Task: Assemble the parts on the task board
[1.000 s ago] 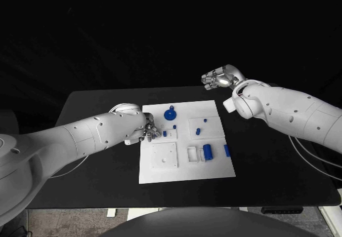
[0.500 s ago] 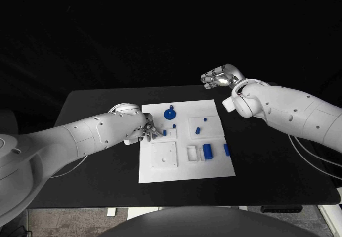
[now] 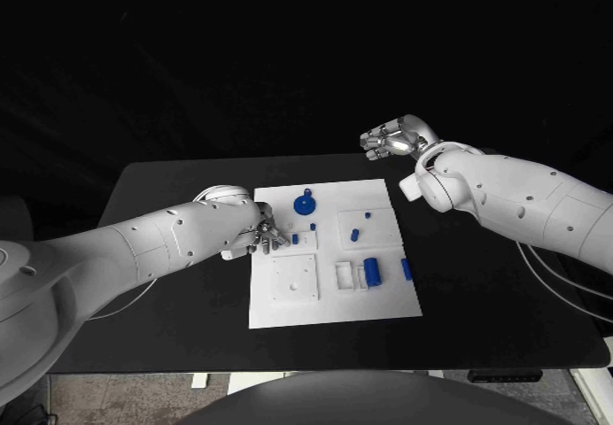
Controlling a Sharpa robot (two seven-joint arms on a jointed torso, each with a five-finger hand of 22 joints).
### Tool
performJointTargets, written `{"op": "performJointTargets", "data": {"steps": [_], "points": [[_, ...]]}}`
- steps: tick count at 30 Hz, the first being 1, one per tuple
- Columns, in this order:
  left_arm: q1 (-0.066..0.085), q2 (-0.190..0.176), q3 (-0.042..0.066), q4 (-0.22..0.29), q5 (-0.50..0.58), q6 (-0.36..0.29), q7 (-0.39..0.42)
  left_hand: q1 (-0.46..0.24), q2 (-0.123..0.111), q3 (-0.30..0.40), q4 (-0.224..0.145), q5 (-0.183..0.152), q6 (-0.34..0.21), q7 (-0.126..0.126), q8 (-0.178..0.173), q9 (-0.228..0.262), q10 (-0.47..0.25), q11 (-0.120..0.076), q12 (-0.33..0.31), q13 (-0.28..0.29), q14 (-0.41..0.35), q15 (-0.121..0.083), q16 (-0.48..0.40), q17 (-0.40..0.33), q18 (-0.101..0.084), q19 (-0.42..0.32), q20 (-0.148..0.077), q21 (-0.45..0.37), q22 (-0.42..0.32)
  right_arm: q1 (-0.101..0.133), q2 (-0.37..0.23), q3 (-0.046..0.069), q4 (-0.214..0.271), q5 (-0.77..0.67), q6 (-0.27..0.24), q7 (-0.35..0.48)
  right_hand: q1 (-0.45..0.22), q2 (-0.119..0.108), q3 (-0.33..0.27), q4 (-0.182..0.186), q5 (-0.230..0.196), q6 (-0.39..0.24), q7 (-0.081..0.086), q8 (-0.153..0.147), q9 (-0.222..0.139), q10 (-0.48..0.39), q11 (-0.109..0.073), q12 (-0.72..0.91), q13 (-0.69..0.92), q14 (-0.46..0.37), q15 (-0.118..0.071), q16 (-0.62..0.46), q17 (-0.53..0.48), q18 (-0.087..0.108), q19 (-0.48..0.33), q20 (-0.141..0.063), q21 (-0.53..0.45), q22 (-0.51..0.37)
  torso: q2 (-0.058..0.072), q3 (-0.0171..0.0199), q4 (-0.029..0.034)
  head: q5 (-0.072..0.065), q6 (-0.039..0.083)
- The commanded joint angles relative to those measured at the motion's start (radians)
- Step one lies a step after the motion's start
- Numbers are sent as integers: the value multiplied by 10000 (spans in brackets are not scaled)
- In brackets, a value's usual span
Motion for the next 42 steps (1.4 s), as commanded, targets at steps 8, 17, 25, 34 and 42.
{"op": "performJointTargets", "data": {"steps": [8, 17, 25, 34, 42], "points": [[3, -88, 4, 60, 331, -155, 127, 259, 301, 472, -253, 805, -158, 161, -345, -584, -54, 39, -60, -24, -23, -11, -119, -46, -88, 11, 22, -111, 196, -4, -6, 2, 10, 10, 151, 58, -27, -96, 34, 23, 40, -39, 34, -29, -11, -61, -8, -38, -14, -79, 5, -47, -17, 34, -84, -5, -25, -17, 5, 0, -3, -11, 10], [3, -186, 7, 143, 652, -170, 190, -67, 28, 780, -461, 829, -347, 216, -311, -1149, -220, 66, -69, -50, -108, 49, -184, -133, -47, -29, 81, -178, 192, -4, -7, 1, -1, 12, 158, 58, -27, -96, 34, 23, 40, -39, 34, -29, -11, -61, -8, -38, -14, -79, 5, -47, -17, 34, -84, -5, -25, -17, 2, 2, 4, -19, 10], [3, -234, 8, 153, 827, -179, 208, -33, -105, 629, -354, 827, -328, 234, -287, -1736, -239, 74, -65, -78, -108, 56, -187, -192, -39, -11, 91, -224, 194, -4, 3, 1, -15, 14, 165, 62, -27, -96, 34, 23, 40, -39, 34, -29, -11, -61, -8, -38, -14, -79, 5, -47, -17, 34, -84, -5, -25, -17, 6, 1, 4, -17, 11], [4, -348, 12, 257, 1125, -155, 385, 42, 247, 1525, -569, 1151, -595, 338, -105, -2043, -347, 136, -78, -106, -209, 110, -188, -254, -20, -78, 135, -282, 195, -7, 4, 1, -23, 16, 173, 62, -27, -96, 34, 23, 40, -39, 34, -29, -11, -61, -8, -38, -14, -79, 5, -47, -17, 34, -84, -5, -25, -17, 4, -1, 4, -16, 27], [8, -515, 30, 408, 1353, -190, 590, -489, -117, 3852, -658, 1007, -875, 443, 139, -2019, -536, 196, -48, -125, -332, 171, -177, -381, 39, -161, 199, -296, 200, -10, -5, 1, -24, 18, 177, 62, -30, -85, 28, 44, 47, -47, 36, -31, -12, -63, -8, -37, -14, -82, 8, -47, -17, 34, -87, -4, -25, -16, 2, 1, 9, -23, 27]]}}
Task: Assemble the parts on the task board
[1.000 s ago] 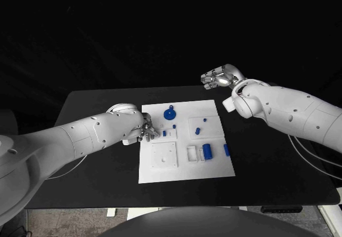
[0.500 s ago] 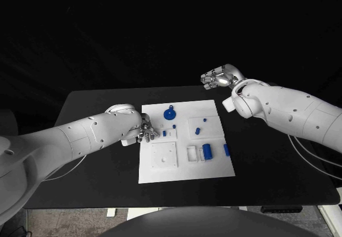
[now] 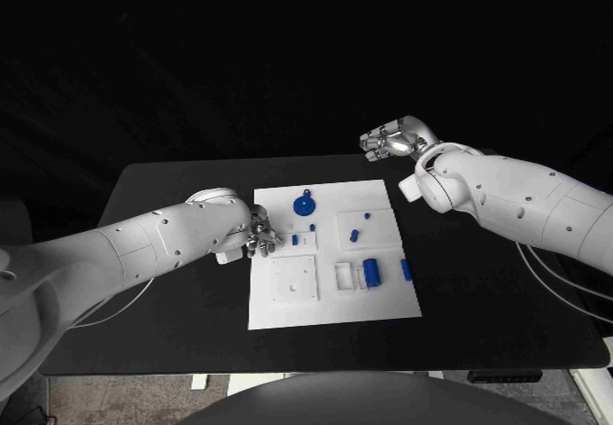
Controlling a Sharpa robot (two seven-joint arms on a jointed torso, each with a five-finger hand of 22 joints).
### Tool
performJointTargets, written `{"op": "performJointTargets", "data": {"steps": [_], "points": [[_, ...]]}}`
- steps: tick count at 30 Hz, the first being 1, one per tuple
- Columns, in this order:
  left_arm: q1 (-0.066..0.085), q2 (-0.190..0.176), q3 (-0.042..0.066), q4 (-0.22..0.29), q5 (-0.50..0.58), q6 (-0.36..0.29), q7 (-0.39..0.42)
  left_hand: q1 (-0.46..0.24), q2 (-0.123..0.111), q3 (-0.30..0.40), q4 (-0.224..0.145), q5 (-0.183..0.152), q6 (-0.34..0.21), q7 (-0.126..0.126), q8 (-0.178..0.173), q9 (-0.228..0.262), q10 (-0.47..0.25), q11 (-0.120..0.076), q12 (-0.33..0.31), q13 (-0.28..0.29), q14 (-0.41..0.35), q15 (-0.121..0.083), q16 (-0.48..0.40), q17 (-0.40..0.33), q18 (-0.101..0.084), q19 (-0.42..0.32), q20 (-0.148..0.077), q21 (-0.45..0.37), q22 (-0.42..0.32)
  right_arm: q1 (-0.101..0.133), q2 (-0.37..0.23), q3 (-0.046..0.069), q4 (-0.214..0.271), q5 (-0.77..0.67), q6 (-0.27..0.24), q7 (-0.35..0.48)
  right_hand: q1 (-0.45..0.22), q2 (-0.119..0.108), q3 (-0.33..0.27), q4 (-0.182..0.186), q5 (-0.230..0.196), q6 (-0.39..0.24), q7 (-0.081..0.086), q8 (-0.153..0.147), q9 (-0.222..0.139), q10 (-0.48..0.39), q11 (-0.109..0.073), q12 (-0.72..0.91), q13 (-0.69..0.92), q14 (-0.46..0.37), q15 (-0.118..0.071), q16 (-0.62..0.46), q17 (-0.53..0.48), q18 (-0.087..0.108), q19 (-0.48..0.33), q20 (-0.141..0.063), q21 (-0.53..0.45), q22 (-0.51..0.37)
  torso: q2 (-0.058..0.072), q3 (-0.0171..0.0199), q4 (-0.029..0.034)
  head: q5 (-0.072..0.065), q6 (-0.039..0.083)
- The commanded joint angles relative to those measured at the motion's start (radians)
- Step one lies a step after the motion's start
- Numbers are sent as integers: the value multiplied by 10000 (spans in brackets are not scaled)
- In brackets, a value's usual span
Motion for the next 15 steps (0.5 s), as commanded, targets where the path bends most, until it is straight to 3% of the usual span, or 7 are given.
{"op": "performJointTargets", "data": {"steps": [1, 3, 4, 5, 15], "points": [[5, -59, 20, 96, 351, -62, 314, -36, -14, 541, -312, 131, -119, -9, 61, 34, -111, 8, 23, -16, -112, 18, -55, -27, 46, -25, 62, -46, 197, -8, 1, 2, 3, -2, 153, 64, -30, -85, 29, 45, 48, -47, 37, -30, -12, -63, -8, -37, -14, -82, 8, -47, -17, 34, -87, -4, -25, -16, 0, 2, -1, 0, 5], [6, -131, 34, 176, 450, -51, 375, -72, 48, 760, -347, 230, -162, 22, 78, 37, -161, 27, 25, -19, -148, 40, -58, -51, 58, -55, 80, -54, 201, -10, -2, 2, 3, 0, 155, 64, -30, -85, 29, 45, 48, -47, 37, -30, -12, -63, -8, -37, -14, -82, 8, -47, -17, 34, -87, -4, -25, -16, 0, 1, -4, -2, 6], [7, -163, 39, 213, 492, -44, 408, 12, 110, 1395, -470, -820, -225, 45, 33, 2, -201, 41, -2, -34, -167, 28, -64, -64, 70, -72, 67, -47, 207, -10, -3, 2, 3, 0, 157, 64, -30, -85, 29, 45, 48, -47, 37, -30, -12, -63, -8, -37, -14, -82, 8, -47, -17, 34, -87, -4, -25, -16, 0, 2, -4, -2, 6], [8, -229, 49, 292, 581, -35, 479, -656, -358, 3271, -482, -1851, -168, 81, 122, 20, -197, 57, 42, -26, -174, 52, -57, -113, 117, -94, 113, 2, 209, -11, -6, 2, 4, 1, 161, 64, -30, -85, 29, 45, 48, -47, 37, -30, -12, -63, -8, -37, -14, -82, 8, -47, -17, 34, -87, -4, -25, -16, -2, 0, -2, -6, 3], [23, -678, 130, 707, 1180, -94, 1327, -1373, -78, 4008, -502, -1988, -423, 101, 335, 153, -425, 83, 181, 0, -260, 103, -12, -366, 166, -153, 148, 75, 205, -16, -34, 1, 28, 4, 197, 59, -26, -84, 50, 52, 52, -50, 35, -30, -12, -70, -5, -39, -14, -87, 8, -48, -17, 33, -93, -2, -27, -17, 1, -3, -1, -21, 39]]}}
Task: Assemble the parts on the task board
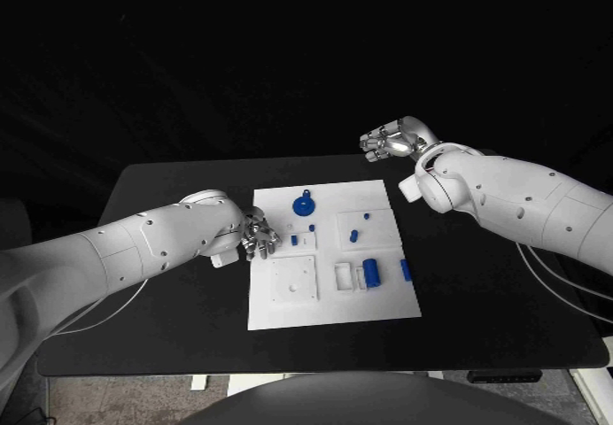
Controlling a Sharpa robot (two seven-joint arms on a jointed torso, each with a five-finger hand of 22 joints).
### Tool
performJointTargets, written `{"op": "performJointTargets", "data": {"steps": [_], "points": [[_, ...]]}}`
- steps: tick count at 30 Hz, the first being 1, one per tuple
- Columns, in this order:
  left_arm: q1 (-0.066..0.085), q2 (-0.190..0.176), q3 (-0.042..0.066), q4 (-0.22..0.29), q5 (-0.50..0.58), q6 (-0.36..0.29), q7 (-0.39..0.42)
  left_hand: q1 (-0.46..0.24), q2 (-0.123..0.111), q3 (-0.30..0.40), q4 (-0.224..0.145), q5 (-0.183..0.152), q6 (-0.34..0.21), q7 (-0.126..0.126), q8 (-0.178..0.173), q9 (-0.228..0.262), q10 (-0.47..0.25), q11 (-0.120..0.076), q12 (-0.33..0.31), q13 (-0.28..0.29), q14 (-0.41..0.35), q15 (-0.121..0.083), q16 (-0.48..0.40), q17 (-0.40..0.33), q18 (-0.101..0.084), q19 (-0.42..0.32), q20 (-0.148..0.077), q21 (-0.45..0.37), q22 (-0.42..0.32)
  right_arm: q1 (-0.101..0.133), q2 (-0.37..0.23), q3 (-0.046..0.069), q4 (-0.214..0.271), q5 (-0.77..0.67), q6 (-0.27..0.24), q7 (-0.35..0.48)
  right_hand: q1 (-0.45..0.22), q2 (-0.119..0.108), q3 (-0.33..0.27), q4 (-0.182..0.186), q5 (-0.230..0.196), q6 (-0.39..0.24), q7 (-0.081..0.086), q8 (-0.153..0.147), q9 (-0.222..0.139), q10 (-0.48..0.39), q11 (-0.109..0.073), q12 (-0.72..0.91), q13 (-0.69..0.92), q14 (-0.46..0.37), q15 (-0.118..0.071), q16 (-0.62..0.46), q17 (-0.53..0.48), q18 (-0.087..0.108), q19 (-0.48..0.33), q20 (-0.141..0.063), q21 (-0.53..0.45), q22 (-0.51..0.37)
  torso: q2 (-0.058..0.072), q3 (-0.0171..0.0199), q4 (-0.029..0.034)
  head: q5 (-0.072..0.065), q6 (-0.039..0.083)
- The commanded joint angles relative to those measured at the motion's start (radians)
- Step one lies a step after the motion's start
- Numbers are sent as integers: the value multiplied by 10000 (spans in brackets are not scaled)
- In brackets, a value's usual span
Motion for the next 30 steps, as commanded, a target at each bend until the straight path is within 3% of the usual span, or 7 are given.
{"op": "performJointTargets", "data": {"steps": [1, 6, 12, 16, 24, 28, 30], "points": [[15, -135, 49, 136, 610, -61, 945, -97, 131, 1120, -1004, -76, -114, 4, 64, 8, -104, 31, 34, 15, -91, -1, -15, -45, 167, -33, 25, 51, 205, -9, -12, 1, 23, -3, 182, 58, -26, -84, 21, 23, 53, -49, 35, -31, -11, -70, -5, -39, -14, -87, 8, -48, -12, 33, -93, -2, -27, -8, 4, -3, -3, -1, 26], [17, -435, 99, 271, 937, 2, 1820, -111, 196, 1153, -1057, -121, -167, 15, 135, 56, -188, 39, 105, 38, -141, 17, 30, -112, 178, -69, 46, 65, 209, -11, -33, 1, 76, -13, 230, 41, -1, -64, 83, 13, 37, -31, 32, -29, -10, -57, -13, -36, -14, -75, 5, -44, -11, 38, -81, -10, -20, -6, 0, 0, 1, -11, 52], [15, -770, 117, 405, 1422, 282, 2917, -141, 278, 1158, -1065, -232, -269, 31, 234, 132, -336, 55, 221, 71, -210, 42, 113, -183, 190, -127, 70, 92, 208, -24, -64, -2, 263, -304, 358, 4, 34, -20, 443, -36, -174, 100, -10, -29, -9, 77, -57, -45, -16, 36, -30, -38, -7, 52, 28, -62, 11, -2, 3, -8, -6, 0, 167], [12, -984, 119, 549, 1928, 713, 3678, -150, 324, 1143, -1071, -367, -311, 42, 246, 130, -426, 75, 249, 73, -273, 60, 123, -218, 187, -174, 87, 86, 205, -48, -103, -3, 511, -969, 478, -28, 129, 18, 556, -71, -469, 297, -77, -17, 1, 483, -182, 13, -11, 412, -170, 63, 41, 100, 336, -192, 141, 29, 3, -6, -7, 18, 290], [4, -1454, 119, 1093, 2857, 1558, 4642, -95, 474, 1018, -1247, -708, -379, 66, 230, 82, -617, 114, 375, 92, -411, 103, 183, -278, 192, -263, 130, 37, 198, -108, -199, -20, 1236, -2692, 745, -110, 719, 57, -25, -385, -1185, 571, -260, -18, -9, 2234, -835, 444, 96, 1958, -864, 754, 702, 95, 1749, -899, 953, 295, 4, -2, -11, 93, 509], [3, -1753, 118, 1536, 3239, 2019, 4898, -105, 515, 956, -1318, -741, -349, 71, 202, 36, -660, 111, 408, 75, -460, 107, 231, -306, 193, -280, 138, 19, 201, -144, -240, -57, 1706, -3629, 874, -135, 1045, 24, -622, -569, -1319, 741, -379, -23, -19, 3149, -1180, 928, 363, 2749, -1286, 1498, 1609, 9, 2580, -1389, 1677, 667, -3, 6, 1, 101, 638], [2, -1870, 118, 1713, 3378, 2222, 4965, -95, 511, 953, -1353, -749, -325, 61, 215, 41, -658, 106, 413, 71, -462, 103, 237, -313, 193, -282, 137, 18, 202, -159, -252, -88, 1916, -4016, 915, -130, 1135, 43, -915, -626, -1294, 834, -415, -41, -29, 3207, -1271, 1247, 680, 2639, -1421, 2116, 2464, -126, 2706, -1609, 2117, 963, -3, 9, 3, 110, 708]]}}
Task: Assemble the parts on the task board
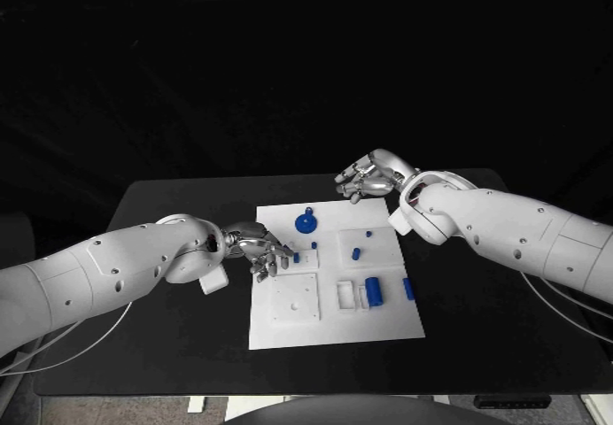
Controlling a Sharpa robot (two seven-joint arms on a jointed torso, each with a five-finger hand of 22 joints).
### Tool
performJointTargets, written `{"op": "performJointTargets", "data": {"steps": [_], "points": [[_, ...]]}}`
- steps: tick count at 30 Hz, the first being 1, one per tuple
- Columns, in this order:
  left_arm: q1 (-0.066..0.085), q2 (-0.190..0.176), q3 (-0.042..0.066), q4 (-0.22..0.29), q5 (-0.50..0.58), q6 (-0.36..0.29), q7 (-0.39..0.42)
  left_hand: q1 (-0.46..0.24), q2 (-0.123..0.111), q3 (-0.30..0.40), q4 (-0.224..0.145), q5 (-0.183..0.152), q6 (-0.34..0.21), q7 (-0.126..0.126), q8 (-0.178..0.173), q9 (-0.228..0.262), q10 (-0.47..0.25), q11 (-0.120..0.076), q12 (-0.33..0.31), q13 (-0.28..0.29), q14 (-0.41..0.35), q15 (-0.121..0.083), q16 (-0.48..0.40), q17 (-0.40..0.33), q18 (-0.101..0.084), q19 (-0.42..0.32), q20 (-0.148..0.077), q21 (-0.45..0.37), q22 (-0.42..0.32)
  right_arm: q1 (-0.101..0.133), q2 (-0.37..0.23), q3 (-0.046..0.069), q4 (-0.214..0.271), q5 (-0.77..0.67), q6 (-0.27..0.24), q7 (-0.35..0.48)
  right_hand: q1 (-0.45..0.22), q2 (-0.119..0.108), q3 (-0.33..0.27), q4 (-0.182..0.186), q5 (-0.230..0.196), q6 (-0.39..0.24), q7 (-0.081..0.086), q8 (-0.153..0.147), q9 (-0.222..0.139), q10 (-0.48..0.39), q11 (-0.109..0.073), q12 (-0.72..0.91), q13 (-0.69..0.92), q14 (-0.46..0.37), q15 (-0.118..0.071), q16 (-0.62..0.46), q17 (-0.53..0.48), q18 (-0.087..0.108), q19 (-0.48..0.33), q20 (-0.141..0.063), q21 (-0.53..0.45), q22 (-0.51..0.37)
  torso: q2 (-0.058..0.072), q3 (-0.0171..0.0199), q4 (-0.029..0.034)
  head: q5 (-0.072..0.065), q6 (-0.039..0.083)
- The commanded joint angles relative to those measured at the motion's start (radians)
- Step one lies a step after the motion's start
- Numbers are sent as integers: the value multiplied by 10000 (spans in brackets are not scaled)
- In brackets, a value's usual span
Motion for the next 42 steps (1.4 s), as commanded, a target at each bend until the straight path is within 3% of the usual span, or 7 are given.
{"op": "performJointTargets", "data": {"steps": [1, 2, 9, 16, 19, 31, 42], "points": [[5, -146, 8, 300, 925, 1093, 789, 218, 284, 763, -860, -55, 62, -45, 14, 1, -52, 0, 66, -10, -87, 13, 46, -10, 192, -85, 14, -15, 205, -33, -15, -45, 360, -1792, 429, -10, 223, 55, -370, -140, -36, 92, -41, -29, -8, 37, -127, 658, 652, -297, -211, 1149, 1543, -183, 68, -290, 720, 517, -2, 12, 6, 12, 136], [5, -194, 8, 372, 1008, 1205, 807, 217, 289, 759, -870, -62, 73, -49, 18, 4, -45, -4, 70, -11, -84, 11, 53, -10, 191, -84, 12, -14, 206, -40, -19, -65, 468, -1974, 443, -5, 276, 88, -479, -216, 24, 161, -89, 1, -2, -439, -121, 1290, 1387, -1060, -254, 2091, 2958, -228, -305, -376, 1260, 998, -7, 12, 7, 15, 158], [2, -469, 6, 799, 1603, 2099, 951, 1, 408, 744, -1192, 11, 199, -75, -74, 54, -1, -25, 85, -61, -103, -8, 162, -21, 181, -112, -7, 60, 211, -108, -67, -276, 1437, -3482, 176, 131, 305, 58, -307, -162, -109, 16, -58, -40, -10, -1505, -227, 4476, 4477, -1585, -421, 4376, 5681, -50, -1165, -487, 3683, 3136, 7, 4, -6, 92, 327], [-3, -591, 5, 975, 2383, 2749, 1020, -373, 530, 717, -1545, 121, 309, -113, -83, 246, 78, -53, 86, -79, -81, -30, 224, 19, 178, -112, -30, 158, 211, -165, -158, -492, 2156, -4365, -115, 318, 434, -71, -495, -169, -121, -70, -109, -39, -6, -1553, -284, 5414, 5422, -1524, -478, 5181, 6422, 53, -1314, -509, 4487, 4009, 5, 9, -1, 155, 390], [-4, -645, 4, 1040, 2820, 2956, 1009, -463, 529, 693, -1598, 155, 227, -179, 259, 996, 150, -79, 87, -80, -43, -58, 245, 49, 163, -102, -54, 185, 207, -192, -216, -588, 2486, -4634, -123, 425, 473, -75, -716, -149, -81, -102, -109, -27, -2, -1643, -288, 5872, 5934, -1552, -488, 5604, 6780, 84, -1341, -508, 4743, 4382, 3, 11, 3, 191, 388], [-14, -742, 1, 1219, 3064, 3076, 880, -833, 524, 843, -1636, 277, 149, -284, 541, 2875, 194, -143, 250, 27, 10, -120, 351, 252, 121, -108, -116, 372, 212, -348, -533, -822, 3494, -5019, -100, 662, 658, -37, -1491, -176, 95, -224, -157, -34, 3, -1842, -285, 6440, 6970, -1673, -480, 6260, 7456, 135, -1388, -493, 4917, 5319, -2, -7, 4, 299, 304], [-22, -839, 1, 1138, 2749, 2969, 859, -847, 509, 881, -1663, 286, 154, -293, 546, 3040, 169, -152, 313, 55, 10, -123, 375, 271, 121, -123, -121, 428, 212, -426, -752, -848, 3832, -4967, -121, 794, 652, -84, -1467, -177, 448, -200, -147, -36, 3, -1823, -277, 6614, 7464, -1588, -470, 6671, 7928, 177, -1369, -480, 4760, 6128, 1, 5, 0, 364, 303]]}}
